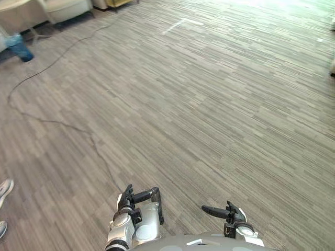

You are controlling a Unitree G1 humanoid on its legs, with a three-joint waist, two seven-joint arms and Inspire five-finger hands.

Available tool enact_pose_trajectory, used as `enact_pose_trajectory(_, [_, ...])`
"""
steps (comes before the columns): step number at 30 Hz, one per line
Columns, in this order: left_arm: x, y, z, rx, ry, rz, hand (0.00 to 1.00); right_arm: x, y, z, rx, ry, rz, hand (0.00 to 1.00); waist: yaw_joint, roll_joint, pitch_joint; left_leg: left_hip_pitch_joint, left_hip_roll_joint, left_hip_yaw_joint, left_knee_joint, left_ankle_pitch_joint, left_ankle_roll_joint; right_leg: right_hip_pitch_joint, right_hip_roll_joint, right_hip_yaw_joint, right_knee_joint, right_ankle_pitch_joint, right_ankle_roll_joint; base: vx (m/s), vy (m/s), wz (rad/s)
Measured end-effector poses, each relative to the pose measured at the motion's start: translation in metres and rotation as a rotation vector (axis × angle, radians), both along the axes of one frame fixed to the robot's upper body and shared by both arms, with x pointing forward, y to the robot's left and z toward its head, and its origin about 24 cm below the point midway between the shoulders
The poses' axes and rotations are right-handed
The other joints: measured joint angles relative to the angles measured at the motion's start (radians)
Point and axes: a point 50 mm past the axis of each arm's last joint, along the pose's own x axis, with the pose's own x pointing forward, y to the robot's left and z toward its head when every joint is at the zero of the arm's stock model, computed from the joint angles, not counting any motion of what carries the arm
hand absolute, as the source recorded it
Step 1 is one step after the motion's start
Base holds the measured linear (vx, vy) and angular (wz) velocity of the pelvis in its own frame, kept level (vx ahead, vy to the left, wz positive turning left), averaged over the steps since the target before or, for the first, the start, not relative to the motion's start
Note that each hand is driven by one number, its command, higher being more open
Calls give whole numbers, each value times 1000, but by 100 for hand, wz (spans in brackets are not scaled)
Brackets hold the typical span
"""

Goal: Pick up cushions and gather them together orderly.

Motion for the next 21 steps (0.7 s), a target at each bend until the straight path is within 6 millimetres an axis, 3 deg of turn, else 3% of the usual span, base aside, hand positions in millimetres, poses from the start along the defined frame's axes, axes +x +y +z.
enact_pose_trajectory(2, [-8,7,-4,16,48,5,100,2,3,0,9,-7,-1,100,0,-24,-1,81,-16,54,34,-88,7,-133,-39,-16,397,8,60,563,212,-52])
enact_pose_trajectory(3, [-9,7,-4,17,54,7,100,3,3,0,10,-8,1,100,-1,-26,-1,94,-18,58,33,-98,11,-150,-46,-21,443,20,82,618,214,-41])
enact_pose_trajectory(4, [-13,8,-7,17,78,11,100,6,1,2,4,-21,13,100,-6,-23,8,171,-28,74,36,-154,19,-227,-94,-70,676,78,172,521,155,-33])
enact_pose_trajectory(5, [-15,5,-8,13,91,-3,100,10,-3,4,-9,-39,24,100,-12,-9,18,254,-27,86,27,-201,19,-282,-157,-164,814,60,137,610,137,-45])
enact_pose_trajectory(6, [-15,3,-9,11,92,-6,100,14,-4,5,-18,-53,44,100,-12,-4,16,323,-23,99,-13,-224,17,-342,-201,-237,853,28,81,403,83,-34])
enact_pose_trajectory(7, [-15,3,-9,12,95,-7,100,15,-4,6,-20,-60,50,100,-12,-3,15,345,-19,104,-29,-228,13,-367,-207,-256,851,18,64,582,45,-35])
enact_pose_trajectory(8, [-19,3,-10,16,106,-14,100,21,-5,8,-28,-75,73,100,-15,6,21,400,1,123,-67,-227,-2,-422,-206,-312,791,-10,29,286,-7,-26])
enact_pose_trajectory(11, [-24,1,-13,15,135,-21,100,36,-4,13,-30,-117,81,100,-49,13,28,501,47,162,-131,-224,-7,-549,-180,-427,512,-1,11,654,-116,-18])
enact_pose_trajectory(12, [-25,1,-13,15,142,-23,100,38,-3,14,-28,-123,85,100,-55,14,30,535,58,169,-149,-224,-7,-565,-153,-432,342,59,10,442,-165,-16])
enact_pose_trajectory(13, [-27,2,-14,18,150,-24,100,38,-3,14,-25,-123,84,100,-56,6,33,576,51,166,-171,-224,-7,-564,-138,-415,196,176,3,577,-238,-7])
enact_pose_trajectory(14, [-28,2,-15,19,161,-31,100,37,-4,13,-27,-115,81,100,-68,4,33,616,55,156,-187,-225,-11,-539,-112,-404,177,312,-90,586,-254,-17])
enact_pose_trajectory(15, [-26,-4,-16,5,164,-40,100,38,-8,14,-36,-120,81,100,-62,36,32,620,77,147,-182,-201,-12,-545,-89,-399,221,257,-79,581,-266,-17])
enact_pose_trajectory(16, [-26,-7,-16,-4,160,-48,100,39,-9,15,-35,-130,69,100,-63,38,35,622,77,130,-173,-177,-29,-558,-91,-391,264,218,-87,548,-281,-30])
enact_pose_trajectory(18, [-26,-13,-17,-16,161,-52,100,37,-11,14,-17,-131,-1,100,-70,48,35,628,97,92,-113,-120,-91,-545,-83,-390,324,142,-108,453,-258,-12])
enact_pose_trajectory(20, [-25,-12,-17,-20,151,-38,100,32,-13,12,-19,-103,-15,100,-80,57,33,538,144,-11,157,-56,-153,-450,-40,-398,264,104,-111,452,-269,2])
enact_pose_trajectory(21, [-25,-11,-16,-26,144,-18,100,30,-13,12,-19,-97,-17,100,-78,60,31,494,156,-39,271,-49,-170,-416,-21,-399,230,102,-108,508,-285,-4])
